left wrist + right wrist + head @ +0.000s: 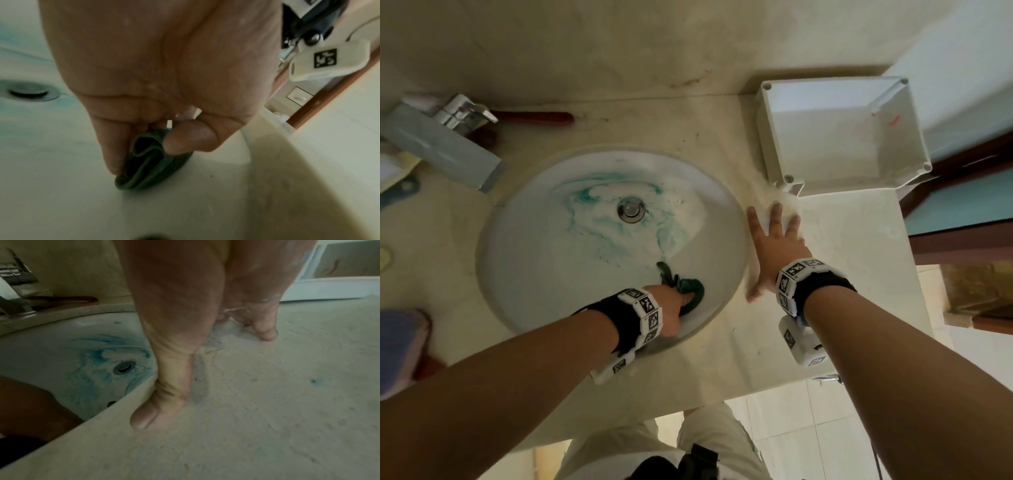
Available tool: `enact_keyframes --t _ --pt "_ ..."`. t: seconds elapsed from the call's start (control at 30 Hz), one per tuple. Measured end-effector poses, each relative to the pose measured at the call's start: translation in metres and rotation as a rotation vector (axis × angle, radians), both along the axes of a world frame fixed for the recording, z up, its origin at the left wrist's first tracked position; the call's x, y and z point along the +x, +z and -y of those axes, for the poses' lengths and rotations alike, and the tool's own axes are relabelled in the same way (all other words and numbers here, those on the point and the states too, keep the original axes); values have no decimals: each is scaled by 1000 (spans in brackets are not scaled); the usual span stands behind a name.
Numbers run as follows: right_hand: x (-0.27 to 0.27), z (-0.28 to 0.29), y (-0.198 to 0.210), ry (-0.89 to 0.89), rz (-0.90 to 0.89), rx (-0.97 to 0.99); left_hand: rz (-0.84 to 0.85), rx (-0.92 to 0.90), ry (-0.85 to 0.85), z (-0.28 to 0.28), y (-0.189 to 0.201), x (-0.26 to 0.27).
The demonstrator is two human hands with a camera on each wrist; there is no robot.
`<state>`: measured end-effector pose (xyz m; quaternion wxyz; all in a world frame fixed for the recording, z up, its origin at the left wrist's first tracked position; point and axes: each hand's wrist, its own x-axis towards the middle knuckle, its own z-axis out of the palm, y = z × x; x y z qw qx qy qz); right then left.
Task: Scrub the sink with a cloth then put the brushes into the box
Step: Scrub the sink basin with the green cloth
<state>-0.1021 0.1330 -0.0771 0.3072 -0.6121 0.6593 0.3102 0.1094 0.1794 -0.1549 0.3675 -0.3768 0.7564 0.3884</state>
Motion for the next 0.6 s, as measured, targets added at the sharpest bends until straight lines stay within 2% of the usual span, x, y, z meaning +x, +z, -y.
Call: enact_keyframes --t 0.23,0.47,0.6 --pt "6 -3 1 -13 -4 -10 67 -46 -28 23 -3 5" --pt "37 -17 2 -70 -28 61 133 -47 -62 -3 6 13" --pt "31 -28 0 -92 -10 16 164 -88 -49 -2 0 21"
